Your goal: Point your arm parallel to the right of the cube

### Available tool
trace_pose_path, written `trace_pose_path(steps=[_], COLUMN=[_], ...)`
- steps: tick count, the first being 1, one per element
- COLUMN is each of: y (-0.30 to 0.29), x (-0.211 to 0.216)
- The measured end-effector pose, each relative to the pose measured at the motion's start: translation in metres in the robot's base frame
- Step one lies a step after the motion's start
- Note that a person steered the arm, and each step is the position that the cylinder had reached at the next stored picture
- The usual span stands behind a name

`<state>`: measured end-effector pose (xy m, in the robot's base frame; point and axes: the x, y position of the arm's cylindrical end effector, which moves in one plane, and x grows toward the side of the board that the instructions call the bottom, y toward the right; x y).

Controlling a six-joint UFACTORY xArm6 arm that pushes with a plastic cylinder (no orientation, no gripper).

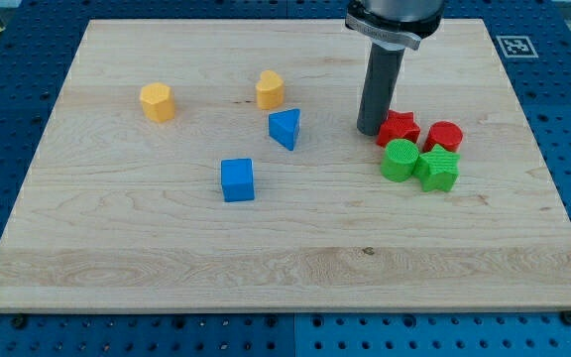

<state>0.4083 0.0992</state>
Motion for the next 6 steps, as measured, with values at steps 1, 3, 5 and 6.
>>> trace_pose_path(steps=[1,3,5,6], y=[0.000,-0.009,-0.027,-0.051], x=[0.002,0.032,0.059,0.065])
